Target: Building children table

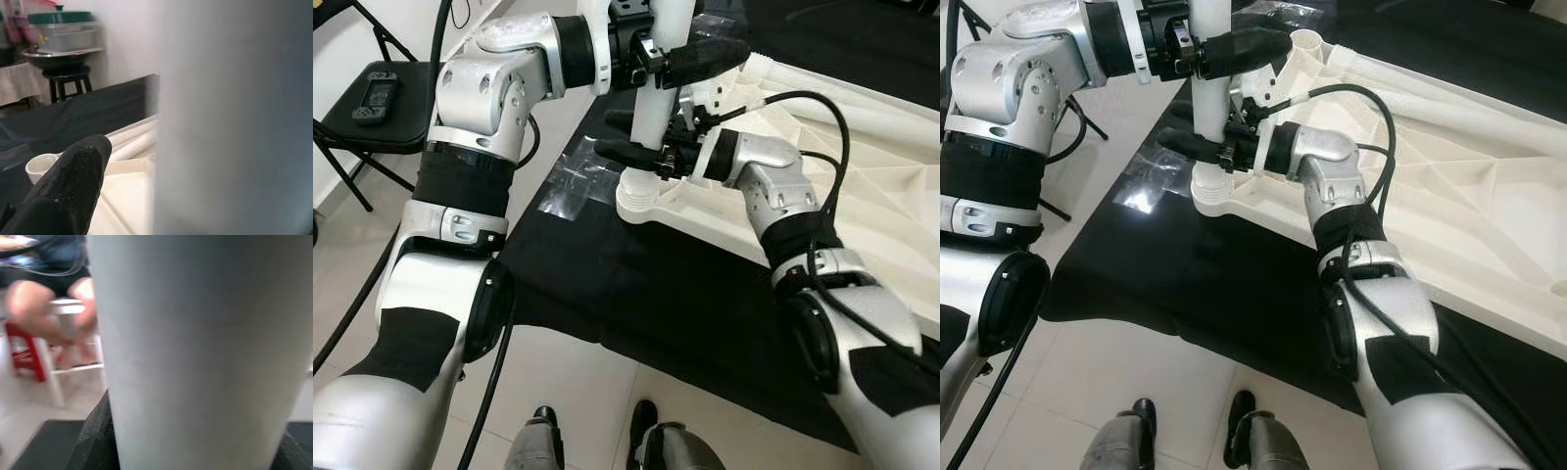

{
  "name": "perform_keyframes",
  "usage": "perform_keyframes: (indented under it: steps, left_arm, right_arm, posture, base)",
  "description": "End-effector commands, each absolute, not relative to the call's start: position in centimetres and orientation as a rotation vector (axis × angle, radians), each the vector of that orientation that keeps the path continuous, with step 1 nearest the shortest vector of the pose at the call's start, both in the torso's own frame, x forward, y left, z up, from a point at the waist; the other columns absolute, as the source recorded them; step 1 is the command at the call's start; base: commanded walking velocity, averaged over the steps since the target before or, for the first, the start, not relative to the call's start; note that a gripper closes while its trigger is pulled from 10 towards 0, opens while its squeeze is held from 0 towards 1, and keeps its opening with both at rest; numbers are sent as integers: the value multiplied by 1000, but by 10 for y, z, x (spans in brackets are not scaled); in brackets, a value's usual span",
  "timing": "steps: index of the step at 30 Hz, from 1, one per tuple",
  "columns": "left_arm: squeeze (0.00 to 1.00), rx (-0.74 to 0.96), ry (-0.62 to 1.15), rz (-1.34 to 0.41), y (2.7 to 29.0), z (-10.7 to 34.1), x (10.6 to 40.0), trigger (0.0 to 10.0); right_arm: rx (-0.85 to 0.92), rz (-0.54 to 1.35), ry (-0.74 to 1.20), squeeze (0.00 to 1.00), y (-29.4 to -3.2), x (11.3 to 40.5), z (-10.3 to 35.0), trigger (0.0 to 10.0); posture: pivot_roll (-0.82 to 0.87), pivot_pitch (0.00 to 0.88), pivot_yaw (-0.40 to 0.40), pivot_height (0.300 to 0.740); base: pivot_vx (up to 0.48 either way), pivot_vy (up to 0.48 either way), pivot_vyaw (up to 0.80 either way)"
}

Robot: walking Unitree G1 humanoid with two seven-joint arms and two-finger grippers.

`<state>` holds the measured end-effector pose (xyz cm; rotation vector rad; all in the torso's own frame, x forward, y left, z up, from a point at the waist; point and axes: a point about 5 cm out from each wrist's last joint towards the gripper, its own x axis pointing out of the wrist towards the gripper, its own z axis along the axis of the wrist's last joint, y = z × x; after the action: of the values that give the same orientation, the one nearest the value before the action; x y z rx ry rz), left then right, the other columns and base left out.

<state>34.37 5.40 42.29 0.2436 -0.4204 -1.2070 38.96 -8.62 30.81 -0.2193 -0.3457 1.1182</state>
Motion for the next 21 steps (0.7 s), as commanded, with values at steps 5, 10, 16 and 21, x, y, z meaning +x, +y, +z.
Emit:
perform_keyframes:
  steps: [5,10,16,21]
  left_arm:
    - [0,250,-425,-1282,31,423,333,10000]
    - [0,247,-422,-1274,31,423,334,10000]
    - [0,245,-435,-1247,36,423,334,10000]
    - [0,245,-428,-1215,47,419,335,10000]
  right_arm:
    - [-38,377,-75,0,-52,361,218,0]
    - [-36,432,-97,0,-23,354,216,0]
    - [-24,365,-107,0,-28,368,227,0]
    - [-19,299,-119,0,-33,360,238,10000]
  posture:
    - [105,372,-62,740]
    - [107,350,-75,740]
    - [117,335,-74,740]
    - [129,331,-71,740]
  base:
    - [0,0,0]
    - [0,0,0]
    - [0,0,0]
    - [0,0,0]
